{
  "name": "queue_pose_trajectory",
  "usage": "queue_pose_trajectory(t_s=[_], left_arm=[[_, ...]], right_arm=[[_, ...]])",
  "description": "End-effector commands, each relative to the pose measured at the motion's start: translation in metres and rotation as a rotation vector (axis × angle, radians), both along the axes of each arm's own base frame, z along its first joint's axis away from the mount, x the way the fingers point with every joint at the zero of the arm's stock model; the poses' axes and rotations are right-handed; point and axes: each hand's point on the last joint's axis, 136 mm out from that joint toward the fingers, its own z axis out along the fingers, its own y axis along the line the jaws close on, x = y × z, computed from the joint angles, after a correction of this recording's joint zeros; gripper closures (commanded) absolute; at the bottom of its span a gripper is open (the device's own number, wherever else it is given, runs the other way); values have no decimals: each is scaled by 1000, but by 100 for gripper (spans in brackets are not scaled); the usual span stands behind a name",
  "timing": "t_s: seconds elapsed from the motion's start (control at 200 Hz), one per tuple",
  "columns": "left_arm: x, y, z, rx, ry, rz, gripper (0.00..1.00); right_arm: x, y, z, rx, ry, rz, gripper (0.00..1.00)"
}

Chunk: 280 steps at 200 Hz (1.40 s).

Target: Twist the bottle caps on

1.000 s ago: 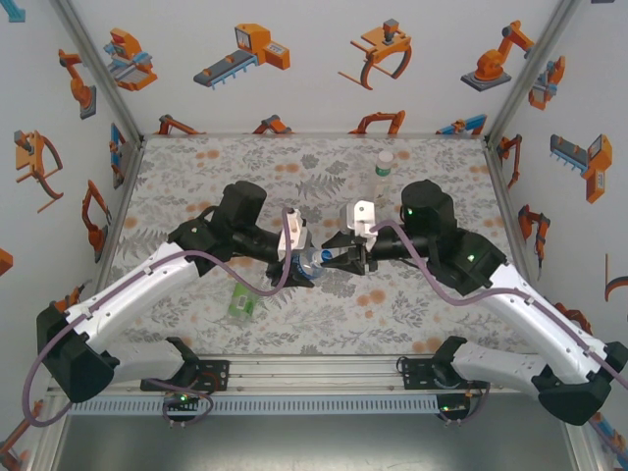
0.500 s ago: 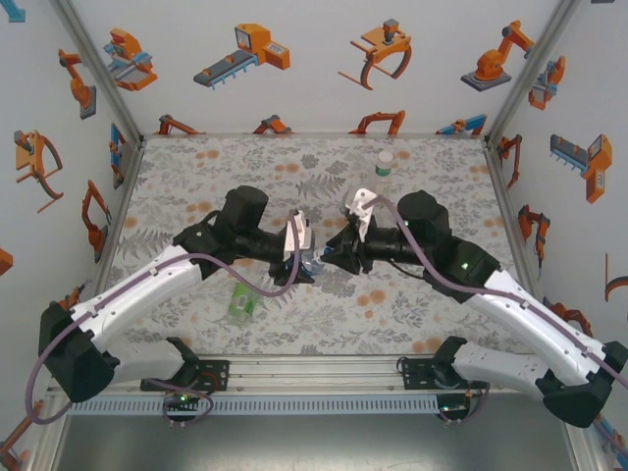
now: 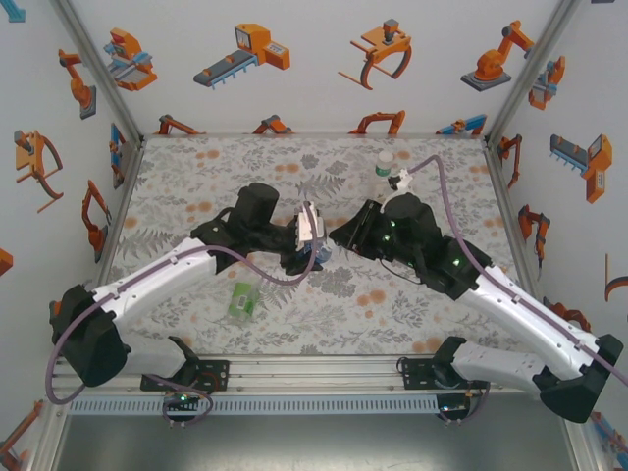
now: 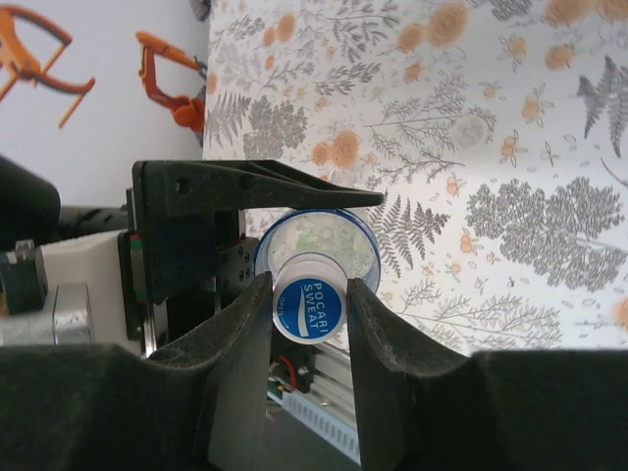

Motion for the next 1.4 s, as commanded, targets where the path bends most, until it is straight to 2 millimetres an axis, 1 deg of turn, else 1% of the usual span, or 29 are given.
queue_pose_trajectory(t_s=[0.0,0.035,0.075,0.145,0.18,0.27,0.325,0.381,0.481,0.541,0.611,0.666,0.711,0.766,0.846,0.971,1.091,1.177,1.252,1.397], left_arm=[[4,-13,43,-117,-79,-30,100],[4,-14,42,-115,-79,-31,100],[3,-14,41,-112,-73,-37,100],[1,-13,40,-103,-66,-46,100],[0,-12,39,-98,-61,-47,100],[-5,-10,38,-88,-60,-64,100],[-8,-8,36,-78,-51,-73,100],[-11,-6,35,-71,-46,-84,100],[-20,-4,34,-64,-28,-125,100],[-27,-3,35,-63,-12,-156,100],[-34,-1,38,-68,7,-189,100],[-38,-1,39,-76,17,-207,100],[-39,0,40,-80,17,-209,100],[-37,0,40,-74,25,-188,100],[-28,1,37,-52,16,-134,100],[-14,4,32,-30,-2,-46,100],[3,13,31,-28,7,49,100],[16,22,31,-34,32,119,100],[25,32,33,-52,46,168,100],[42,51,35,-82,84,286,100]], right_arm=[[4,-12,-12,-16,75,-103,94],[7,-12,-5,-25,39,-96,91],[10,-12,9,-34,-18,-78,87],[13,-13,34,-81,-134,-38,75],[13,-14,46,-105,-194,-15,69],[8,-10,78,-177,-376,93,61],[1,-5,90,-222,-488,185,59],[-12,3,100,-270,-608,307,57],[-36,16,104,-349,-790,522,54],[-53,21,101,-397,-888,661,53],[-73,26,93,-446,-983,824,51],[-81,27,83,-484,-1020,906,49],[-81,25,78,-516,-1024,923,49],[-73,22,75,-554,-1003,892,49],[-56,18,71,-596,-943,805,51],[-37,15,60,-596,-828,695,54],[-20,5,46,-593,-693,554,56],[-14,1,30,-563,-598,487,58],[-8,-6,12,-543,-502,404,60],[-3,-22,-33,-523,-286,263,63]])
